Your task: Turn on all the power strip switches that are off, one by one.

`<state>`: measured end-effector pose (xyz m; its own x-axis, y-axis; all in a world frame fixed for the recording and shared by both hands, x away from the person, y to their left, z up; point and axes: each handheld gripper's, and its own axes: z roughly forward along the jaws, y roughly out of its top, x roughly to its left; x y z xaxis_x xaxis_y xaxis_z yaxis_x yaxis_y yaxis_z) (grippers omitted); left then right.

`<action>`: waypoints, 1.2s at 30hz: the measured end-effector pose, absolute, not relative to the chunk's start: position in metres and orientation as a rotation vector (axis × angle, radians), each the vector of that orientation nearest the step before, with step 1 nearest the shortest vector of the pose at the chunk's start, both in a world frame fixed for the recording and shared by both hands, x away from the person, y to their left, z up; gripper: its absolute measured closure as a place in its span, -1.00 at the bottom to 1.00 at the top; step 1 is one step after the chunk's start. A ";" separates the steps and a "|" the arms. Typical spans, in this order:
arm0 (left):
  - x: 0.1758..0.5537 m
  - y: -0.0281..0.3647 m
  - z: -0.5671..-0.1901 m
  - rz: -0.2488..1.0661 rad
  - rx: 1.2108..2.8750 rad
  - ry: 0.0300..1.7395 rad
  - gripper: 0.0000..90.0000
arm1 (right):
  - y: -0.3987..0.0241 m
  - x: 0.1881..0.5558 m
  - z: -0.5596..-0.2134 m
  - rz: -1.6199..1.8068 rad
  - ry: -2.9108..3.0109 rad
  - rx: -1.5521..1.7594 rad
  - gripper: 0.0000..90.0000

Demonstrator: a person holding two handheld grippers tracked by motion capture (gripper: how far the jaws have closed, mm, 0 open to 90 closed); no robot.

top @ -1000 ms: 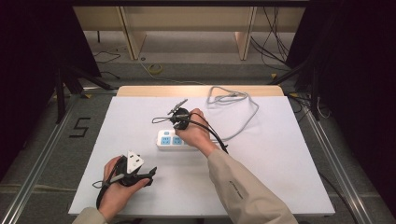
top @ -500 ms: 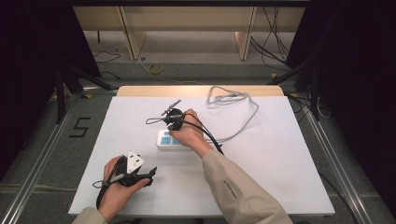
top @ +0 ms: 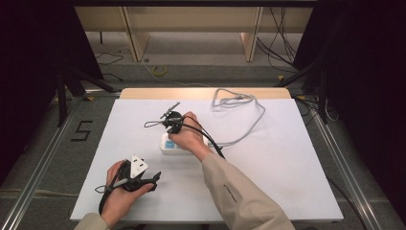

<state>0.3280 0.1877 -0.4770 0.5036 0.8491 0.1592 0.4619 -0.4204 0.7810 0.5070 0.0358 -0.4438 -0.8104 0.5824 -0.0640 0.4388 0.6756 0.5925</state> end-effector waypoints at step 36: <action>0.328 0.187 -0.477 0.721 2.069 1.073 -0.47 | 0.039 0.507 -0.453 0.815 2.639 0.841 1.00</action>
